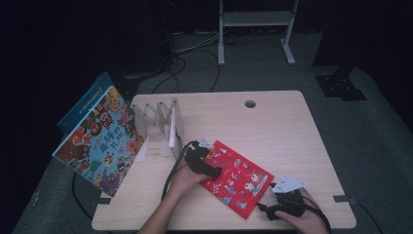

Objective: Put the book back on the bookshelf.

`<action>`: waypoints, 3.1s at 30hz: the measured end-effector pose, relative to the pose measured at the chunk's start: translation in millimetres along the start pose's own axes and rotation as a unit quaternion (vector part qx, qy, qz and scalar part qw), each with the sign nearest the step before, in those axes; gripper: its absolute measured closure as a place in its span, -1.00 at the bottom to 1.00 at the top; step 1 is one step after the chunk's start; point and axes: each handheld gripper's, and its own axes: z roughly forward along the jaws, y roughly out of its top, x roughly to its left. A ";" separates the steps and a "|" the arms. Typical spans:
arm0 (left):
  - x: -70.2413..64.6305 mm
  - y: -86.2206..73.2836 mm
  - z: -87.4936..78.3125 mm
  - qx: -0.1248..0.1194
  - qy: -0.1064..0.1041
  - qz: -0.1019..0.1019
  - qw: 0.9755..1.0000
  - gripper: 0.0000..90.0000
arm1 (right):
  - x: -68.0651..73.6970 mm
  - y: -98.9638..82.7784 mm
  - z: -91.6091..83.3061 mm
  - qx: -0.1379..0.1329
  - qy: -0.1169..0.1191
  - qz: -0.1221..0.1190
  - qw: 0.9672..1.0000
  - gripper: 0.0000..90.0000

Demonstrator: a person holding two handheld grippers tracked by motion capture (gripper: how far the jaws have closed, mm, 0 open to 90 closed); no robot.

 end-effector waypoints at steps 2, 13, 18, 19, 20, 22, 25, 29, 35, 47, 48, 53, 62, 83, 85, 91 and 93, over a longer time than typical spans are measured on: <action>-0.3 -0.9 0.1 -0.004 0.001 0.000 1.000 -1.00 | 2.5 0.5 2.4 -0.003 0.004 -0.006 1.000 -0.81; -1.8 0.0 0.2 0.001 0.006 -0.004 1.000 -1.00 | 3.2 3.3 7.2 0.006 0.007 -0.011 1.000 -0.99; -2.2 0.7 0.4 0.000 0.006 -0.010 1.000 -1.00 | 2.4 4.1 8.1 0.008 0.009 -0.012 1.000 -1.00; -2.5 0.2 0.5 -0.004 0.005 -0.015 1.000 -1.00 | 2.4 4.1 8.1 0.009 0.008 -0.012 1.000 -1.00; -1.5 0.1 -0.2 -0.004 0.003 -0.016 1.000 -1.00 | 2.4 4.1 8.1 0.009 0.008 -0.012 1.000 -1.00; -0.2 -0.1 -0.6 -0.007 -0.003 -0.021 1.000 -1.00 | 2.4 4.1 8.2 0.009 0.008 -0.012 1.000 -1.00; 1.0 0.4 -1.6 -0.007 -0.006 -0.023 1.000 -0.99 | 2.3 4.2 8.2 0.009 0.009 -0.012 1.000 -1.00; 2.8 0.6 -3.7 -0.011 -0.011 -0.029 0.999 -0.99 | 2.1 4.2 8.3 0.009 0.009 -0.012 1.000 -1.00; 3.2 1.9 -9.7 -0.029 -0.017 -0.035 0.999 -0.94 | 2.1 4.3 8.3 0.009 0.009 -0.012 1.000 -1.00; 0.3 13.6 -38.6 -0.074 -0.031 -0.026 0.996 -0.89 | 2.7 3.4 7.2 0.010 0.007 -0.008 1.000 -1.00; -0.3 14.2 -40.7 -0.082 -0.032 -0.028 0.996 -0.87 | 2.5 3.2 7.2 0.009 0.006 -0.009 1.000 -1.00; -4.9 21.4 -57.5 -0.107 -0.043 -0.015 0.993 -0.82 | 3.2 2.8 6.6 0.009 0.005 -0.005 1.000 -1.00; -20.8 39.8 -91.1 -0.146 -0.062 0.018 0.987 -0.73 | 3.9 3.0 6.8 0.008 0.002 0.001 1.000 -1.00; -42.4 62.2 -134.5 -0.183 -0.092 0.077 0.976 -0.46 | 8.8 15.7 19.5 0.007 -0.003 0.008 1.000 -1.00; -46.5 61.5 -131.4 -0.177 -0.114 0.083 0.974 -0.43 | 9.5 16.1 19.9 0.009 -0.010 0.011 1.000 -1.00; -57.1 62.3 -122.5 -0.166 -0.131 0.094 0.973 -0.27 | 8.1 17.3 21.3 0.008 -0.014 0.014 1.000 -1.00; -57.6 62.6 -122.5 -0.165 -0.128 0.095 0.973 -0.21 | 8.2 17.3 21.2 0.009 -0.014 0.015 1.000 -1.00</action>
